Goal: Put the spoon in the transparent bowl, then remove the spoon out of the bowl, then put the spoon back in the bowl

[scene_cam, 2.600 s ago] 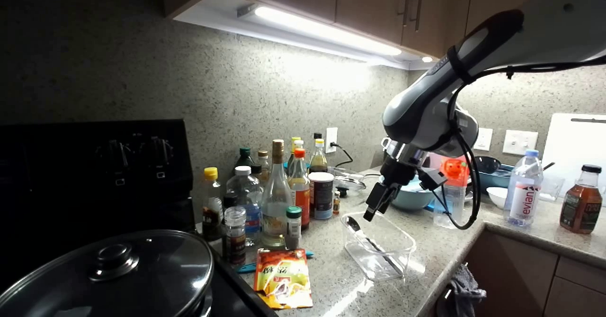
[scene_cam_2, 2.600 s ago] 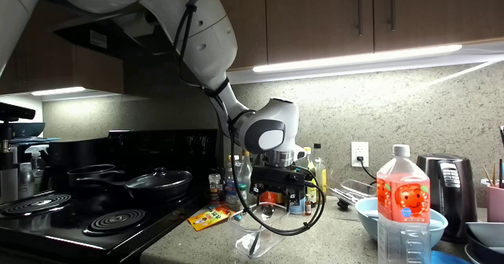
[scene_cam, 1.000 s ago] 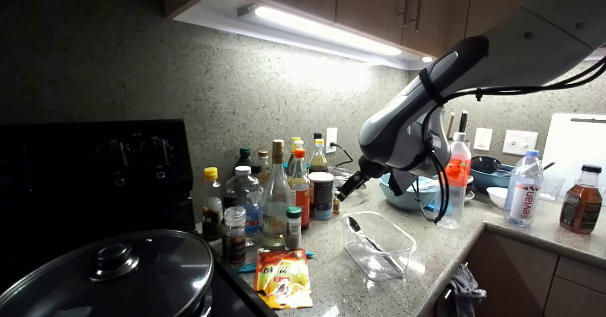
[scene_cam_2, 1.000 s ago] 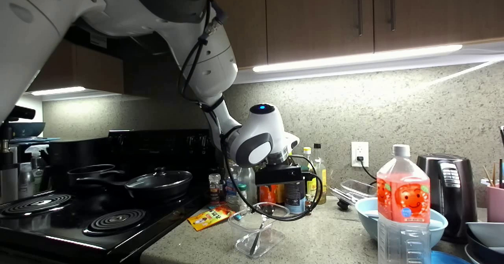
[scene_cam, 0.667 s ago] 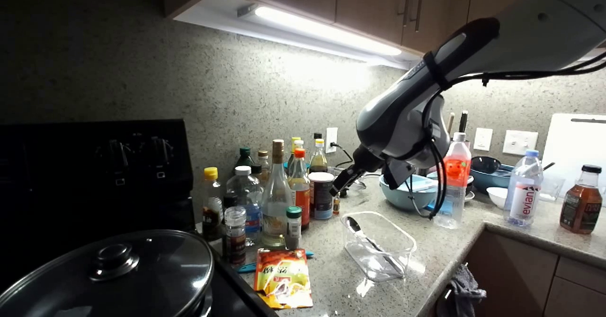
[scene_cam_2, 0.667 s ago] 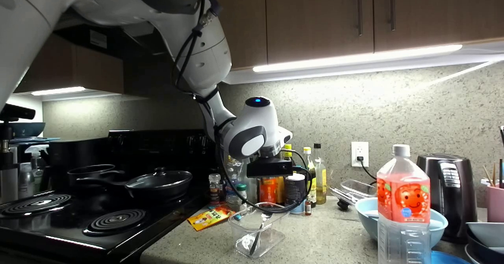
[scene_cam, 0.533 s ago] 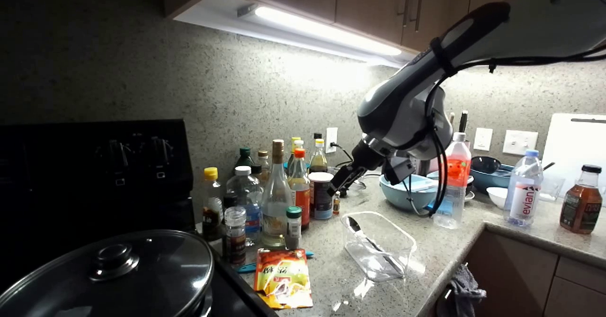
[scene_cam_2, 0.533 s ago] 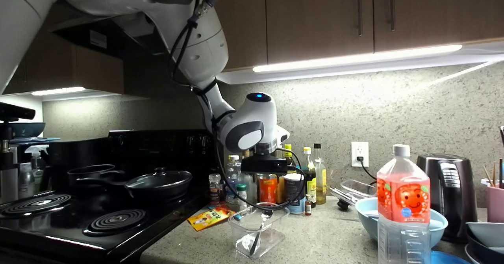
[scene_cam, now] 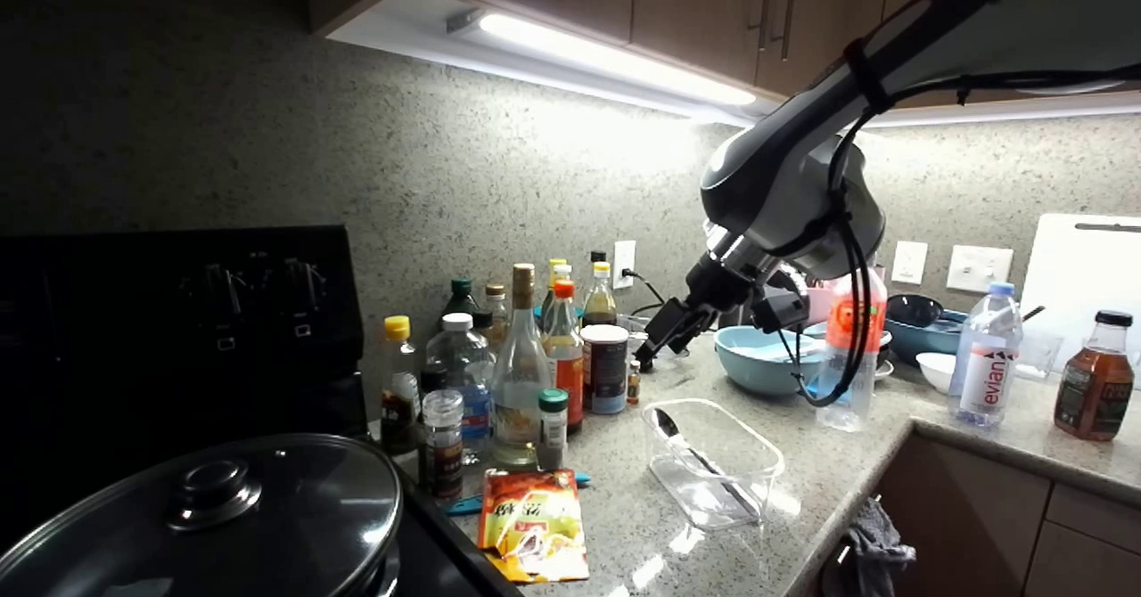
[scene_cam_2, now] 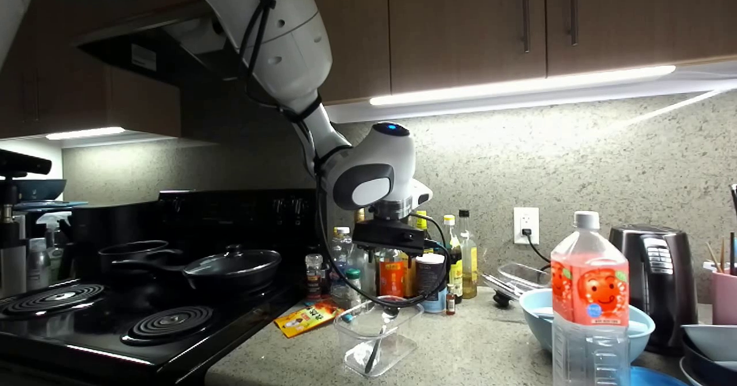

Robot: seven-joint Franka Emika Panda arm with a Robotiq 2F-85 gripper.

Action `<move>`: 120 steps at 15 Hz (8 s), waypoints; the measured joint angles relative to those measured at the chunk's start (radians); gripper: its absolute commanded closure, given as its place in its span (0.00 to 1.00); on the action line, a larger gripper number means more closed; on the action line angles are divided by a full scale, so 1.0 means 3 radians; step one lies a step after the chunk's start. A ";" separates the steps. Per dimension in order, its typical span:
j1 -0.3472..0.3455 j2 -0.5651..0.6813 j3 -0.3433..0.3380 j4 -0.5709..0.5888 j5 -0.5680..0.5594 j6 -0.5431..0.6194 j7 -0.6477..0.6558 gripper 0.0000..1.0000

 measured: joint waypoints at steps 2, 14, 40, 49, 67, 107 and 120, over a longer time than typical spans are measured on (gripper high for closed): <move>0.0005 0.0009 0.0004 0.0004 0.0000 0.0000 0.0000 0.00; 0.0559 0.0075 -0.0846 0.0106 -0.0046 -0.0804 0.0379 0.00; 0.0737 0.0340 -0.0871 0.0308 -0.0174 -0.0396 0.0552 0.00; 0.0741 0.0281 -0.0751 0.0264 -0.0189 -0.0190 0.0444 0.00; 0.0739 -0.0258 -0.0527 -0.0030 0.0214 0.0374 0.0088 0.00; 0.0921 0.0320 -0.0954 0.0070 -0.1061 -0.0567 0.1388 0.00; 0.0759 0.0699 -0.0988 0.0652 -0.0750 -0.1260 0.1389 0.00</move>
